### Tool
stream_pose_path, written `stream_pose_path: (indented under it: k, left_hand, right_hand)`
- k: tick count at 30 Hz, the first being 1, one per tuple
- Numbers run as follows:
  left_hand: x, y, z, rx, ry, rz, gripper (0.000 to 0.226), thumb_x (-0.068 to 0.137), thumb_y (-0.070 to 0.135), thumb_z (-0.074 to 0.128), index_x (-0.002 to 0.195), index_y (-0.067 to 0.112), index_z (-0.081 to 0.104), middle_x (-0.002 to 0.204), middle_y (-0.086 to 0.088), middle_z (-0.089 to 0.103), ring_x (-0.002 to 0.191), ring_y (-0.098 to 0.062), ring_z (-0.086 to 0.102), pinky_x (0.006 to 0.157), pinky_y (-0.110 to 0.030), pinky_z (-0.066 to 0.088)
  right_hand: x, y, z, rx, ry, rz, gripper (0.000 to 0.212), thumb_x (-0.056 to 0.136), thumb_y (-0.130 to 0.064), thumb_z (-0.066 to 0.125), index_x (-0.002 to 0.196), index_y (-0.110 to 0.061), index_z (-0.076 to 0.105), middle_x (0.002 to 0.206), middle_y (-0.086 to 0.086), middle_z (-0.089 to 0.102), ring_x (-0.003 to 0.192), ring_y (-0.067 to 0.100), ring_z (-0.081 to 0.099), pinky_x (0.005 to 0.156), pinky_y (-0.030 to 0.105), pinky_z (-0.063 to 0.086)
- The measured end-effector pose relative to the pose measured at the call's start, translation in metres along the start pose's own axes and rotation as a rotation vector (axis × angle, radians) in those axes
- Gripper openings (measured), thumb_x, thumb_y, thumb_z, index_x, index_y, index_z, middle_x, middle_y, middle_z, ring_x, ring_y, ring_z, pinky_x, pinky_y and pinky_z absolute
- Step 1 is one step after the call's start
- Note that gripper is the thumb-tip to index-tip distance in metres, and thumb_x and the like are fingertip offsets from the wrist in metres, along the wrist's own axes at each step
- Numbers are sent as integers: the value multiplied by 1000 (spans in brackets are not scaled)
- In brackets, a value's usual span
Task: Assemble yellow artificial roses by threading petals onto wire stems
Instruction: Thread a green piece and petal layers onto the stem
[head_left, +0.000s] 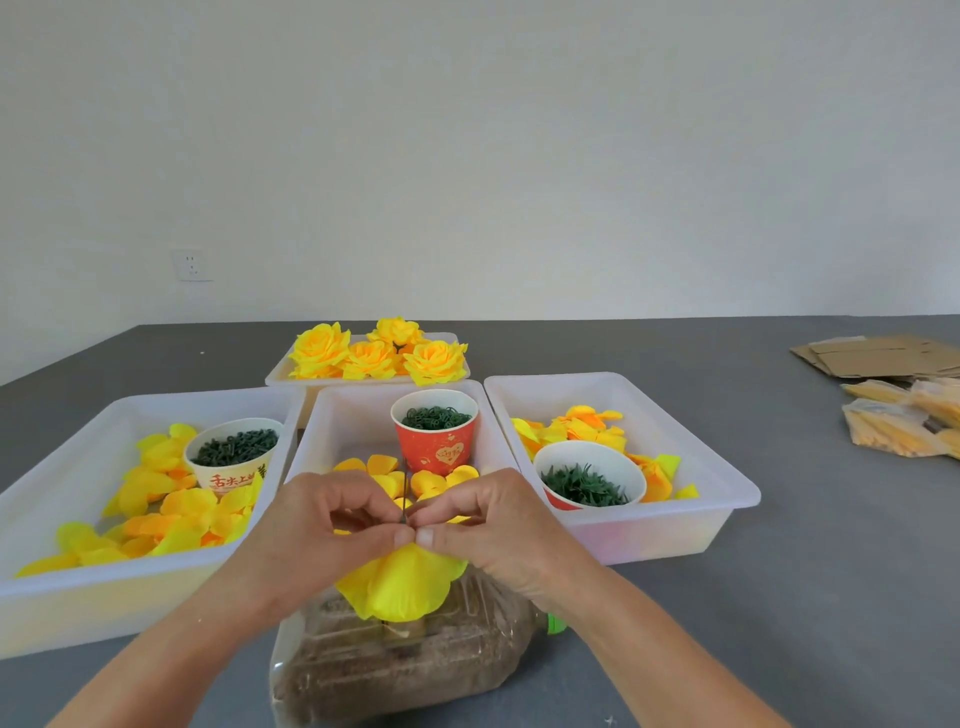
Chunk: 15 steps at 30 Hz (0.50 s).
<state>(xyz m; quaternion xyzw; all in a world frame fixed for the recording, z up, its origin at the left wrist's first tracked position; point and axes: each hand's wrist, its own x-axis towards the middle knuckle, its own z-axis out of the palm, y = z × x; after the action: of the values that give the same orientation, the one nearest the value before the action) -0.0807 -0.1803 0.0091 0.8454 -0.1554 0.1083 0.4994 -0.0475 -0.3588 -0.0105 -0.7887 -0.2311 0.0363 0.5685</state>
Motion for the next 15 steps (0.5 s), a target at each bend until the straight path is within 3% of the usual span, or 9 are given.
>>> stream_pose_path:
  k: [3, 8, 11, 15]
  left_hand:
    - [0, 1, -2, -56, -26, -40, 25, 69, 1, 77, 57, 21, 69, 63, 3, 63, 62, -5, 56, 61, -14, 44]
    - [1, 1, -10, -135, -118, -72, 8, 73, 0, 73, 70, 7, 72, 81, -14, 67, 76, -18, 61, 74, -30, 49]
    - [4, -1, -18, -197, -167, -71, 10, 76, -5, 68, 77, 3, 72, 83, -10, 68, 79, -16, 62, 75, -27, 50]
    - [17, -5, -23, -210, -124, -66, 20, 79, -8, 64, 78, 10, 74, 81, -2, 71, 80, -13, 64, 73, -22, 51]
  right_hand:
    - [3, -2, -4, 15, -20, 2, 12, 79, -8, 73, 90, -9, 75, 97, 5, 73, 98, 16, 65, 93, 33, 51]
    - [13, -6, -15, 95, -1, 5, 13, 78, -6, 72, 87, -16, 75, 93, 0, 74, 93, 10, 66, 89, 28, 52]
    - [24, -5, -28, 118, 84, 11, 13, 78, -5, 71, 90, -10, 75, 90, 5, 74, 89, 12, 68, 82, 23, 54]
    - [46, 2, -52, 73, 307, 23, 11, 79, 2, 69, 89, 0, 73, 85, 10, 72, 68, 1, 64, 63, 9, 47]
